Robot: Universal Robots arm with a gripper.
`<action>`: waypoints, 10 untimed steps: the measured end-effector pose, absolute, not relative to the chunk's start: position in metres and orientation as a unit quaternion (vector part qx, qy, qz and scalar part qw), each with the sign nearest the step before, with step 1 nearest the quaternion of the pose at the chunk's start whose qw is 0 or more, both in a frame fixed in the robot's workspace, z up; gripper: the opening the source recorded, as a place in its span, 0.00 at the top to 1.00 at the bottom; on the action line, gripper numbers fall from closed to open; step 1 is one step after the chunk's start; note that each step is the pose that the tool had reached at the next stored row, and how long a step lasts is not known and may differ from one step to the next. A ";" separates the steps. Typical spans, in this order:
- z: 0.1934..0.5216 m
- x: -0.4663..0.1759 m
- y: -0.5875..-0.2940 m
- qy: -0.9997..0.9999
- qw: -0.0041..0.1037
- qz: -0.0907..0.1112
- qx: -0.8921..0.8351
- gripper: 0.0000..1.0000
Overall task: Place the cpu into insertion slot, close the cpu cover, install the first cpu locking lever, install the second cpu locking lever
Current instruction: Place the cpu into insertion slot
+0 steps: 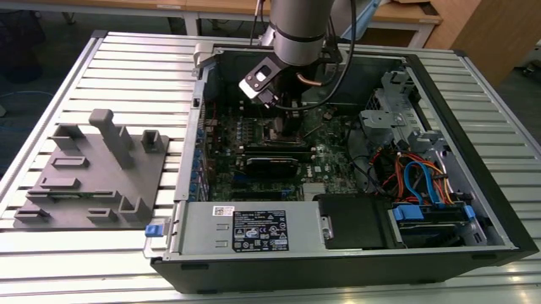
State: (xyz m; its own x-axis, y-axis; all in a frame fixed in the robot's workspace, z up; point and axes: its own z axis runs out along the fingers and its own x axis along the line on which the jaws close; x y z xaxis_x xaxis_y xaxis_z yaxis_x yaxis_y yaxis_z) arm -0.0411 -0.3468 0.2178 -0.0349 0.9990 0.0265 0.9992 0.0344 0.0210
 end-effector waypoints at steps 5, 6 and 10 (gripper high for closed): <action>0.214 -0.041 -0.347 -0.718 0.002 -0.017 -0.696 0.46; 0.213 -0.041 -0.347 -0.718 0.002 -0.017 -0.696 0.46; 0.210 -0.042 -0.346 -0.718 0.002 -0.017 -0.696 0.46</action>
